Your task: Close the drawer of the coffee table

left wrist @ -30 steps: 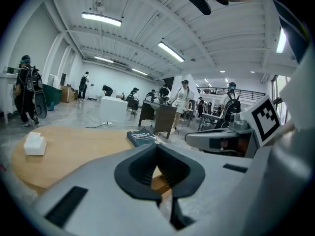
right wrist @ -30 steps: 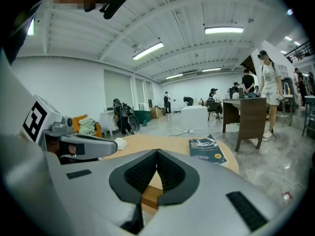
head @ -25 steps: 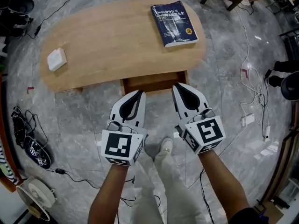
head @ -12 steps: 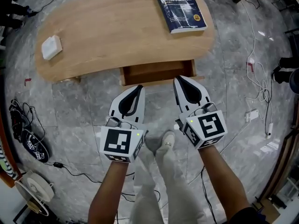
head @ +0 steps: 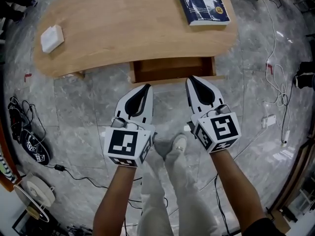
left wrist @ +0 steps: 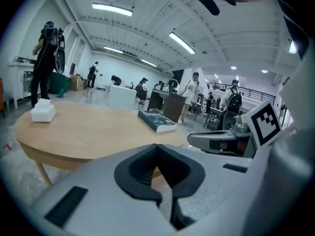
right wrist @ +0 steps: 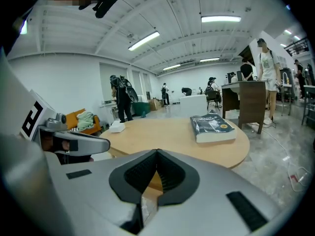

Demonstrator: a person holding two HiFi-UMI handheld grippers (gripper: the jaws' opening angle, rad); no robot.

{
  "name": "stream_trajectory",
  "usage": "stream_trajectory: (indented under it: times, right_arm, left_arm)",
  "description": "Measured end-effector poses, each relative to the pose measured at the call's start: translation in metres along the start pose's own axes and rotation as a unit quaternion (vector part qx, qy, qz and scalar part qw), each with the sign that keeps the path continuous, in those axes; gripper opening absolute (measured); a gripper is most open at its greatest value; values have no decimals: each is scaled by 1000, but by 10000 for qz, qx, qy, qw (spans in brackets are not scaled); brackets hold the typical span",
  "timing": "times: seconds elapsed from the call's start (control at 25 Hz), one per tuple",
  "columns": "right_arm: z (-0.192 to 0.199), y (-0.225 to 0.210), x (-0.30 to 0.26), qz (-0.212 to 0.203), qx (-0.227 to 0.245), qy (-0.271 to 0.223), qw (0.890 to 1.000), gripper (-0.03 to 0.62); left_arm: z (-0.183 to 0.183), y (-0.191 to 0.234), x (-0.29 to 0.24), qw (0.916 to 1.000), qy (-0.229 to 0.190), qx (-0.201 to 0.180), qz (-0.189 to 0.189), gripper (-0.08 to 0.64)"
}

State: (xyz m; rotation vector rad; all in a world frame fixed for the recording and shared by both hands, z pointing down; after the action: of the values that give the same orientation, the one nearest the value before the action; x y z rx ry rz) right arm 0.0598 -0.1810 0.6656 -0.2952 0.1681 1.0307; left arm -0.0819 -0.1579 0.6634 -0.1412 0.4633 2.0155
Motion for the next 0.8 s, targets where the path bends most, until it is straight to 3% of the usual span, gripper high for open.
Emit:
stream_trajectory:
  times: [0.8]
  right_arm:
    - [76,-8,-17,458,-321,491,9972,12]
  left_arm:
    - [28,24,0,9997,221,-16,-34,2]
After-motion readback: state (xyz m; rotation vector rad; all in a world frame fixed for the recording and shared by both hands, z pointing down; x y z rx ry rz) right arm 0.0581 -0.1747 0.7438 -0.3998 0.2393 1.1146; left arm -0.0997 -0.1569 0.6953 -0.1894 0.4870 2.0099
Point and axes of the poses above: the fingertips, and each gripper's own axes: x backward along the fingers, y to its left, z out of its underside, the point moved 4 cm from there along x, backward along the fingers, and after that the axes turned 9 degrees about -y, right-handed, at the moved point
